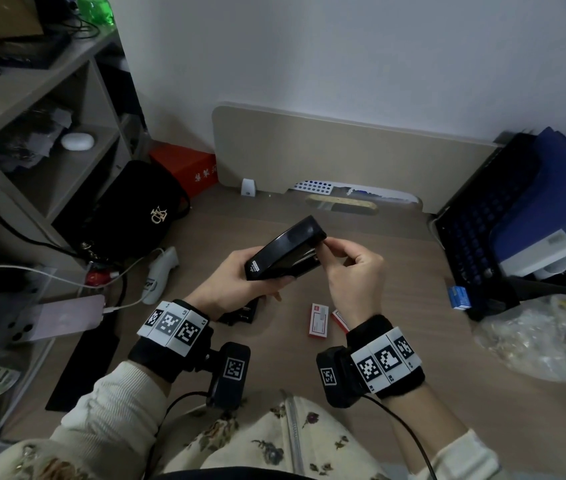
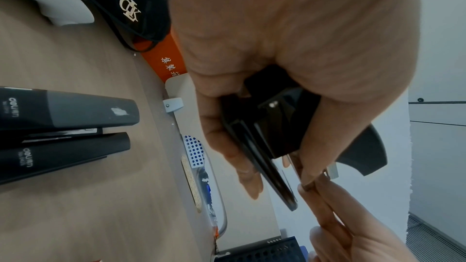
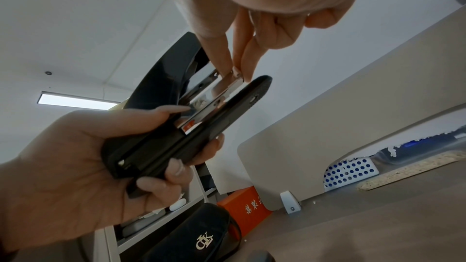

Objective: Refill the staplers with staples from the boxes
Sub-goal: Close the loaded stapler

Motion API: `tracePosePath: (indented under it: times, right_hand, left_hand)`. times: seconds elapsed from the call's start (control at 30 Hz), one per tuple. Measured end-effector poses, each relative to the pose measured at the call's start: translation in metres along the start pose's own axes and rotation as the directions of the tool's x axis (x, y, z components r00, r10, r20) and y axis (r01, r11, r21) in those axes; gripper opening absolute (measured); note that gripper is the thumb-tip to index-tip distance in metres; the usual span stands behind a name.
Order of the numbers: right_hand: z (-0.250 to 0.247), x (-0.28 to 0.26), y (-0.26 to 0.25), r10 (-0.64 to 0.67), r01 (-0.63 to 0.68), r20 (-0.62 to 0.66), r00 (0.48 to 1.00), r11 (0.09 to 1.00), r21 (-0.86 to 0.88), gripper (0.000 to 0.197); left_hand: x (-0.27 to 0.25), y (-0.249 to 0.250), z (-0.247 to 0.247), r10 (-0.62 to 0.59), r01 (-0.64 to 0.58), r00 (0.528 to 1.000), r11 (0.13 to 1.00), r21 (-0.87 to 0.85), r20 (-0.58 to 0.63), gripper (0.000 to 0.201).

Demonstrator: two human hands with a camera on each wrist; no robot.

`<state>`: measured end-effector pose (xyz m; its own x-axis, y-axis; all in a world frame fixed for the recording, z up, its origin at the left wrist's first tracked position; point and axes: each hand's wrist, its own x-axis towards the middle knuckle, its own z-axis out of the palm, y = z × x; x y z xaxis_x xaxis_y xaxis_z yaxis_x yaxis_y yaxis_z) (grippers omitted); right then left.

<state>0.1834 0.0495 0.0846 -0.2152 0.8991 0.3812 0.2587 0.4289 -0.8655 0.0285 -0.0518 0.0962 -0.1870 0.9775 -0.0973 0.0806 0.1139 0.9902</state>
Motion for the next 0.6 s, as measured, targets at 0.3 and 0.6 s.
tracePosePath:
  times: [0.3,0.6]
  right_hand:
    - [0.0026,0.0023,0.0058,0.011,-0.011,-0.006,1.0,1.0,-0.016,0.031]
    - [0.0039,0.003,0.0052,0.069,-0.069,0.007,0.998,0.997,-0.017,0.011]
  left_hand:
    - [0.0036,-0.0032,0.0003,-0.002,0.002,1.0,1.0,0.015,0.005,0.027]
    - [0.0036,-0.0019,0.0011,0.011,-0.01,1.0,0.999,0.047,-0.01,0.025]
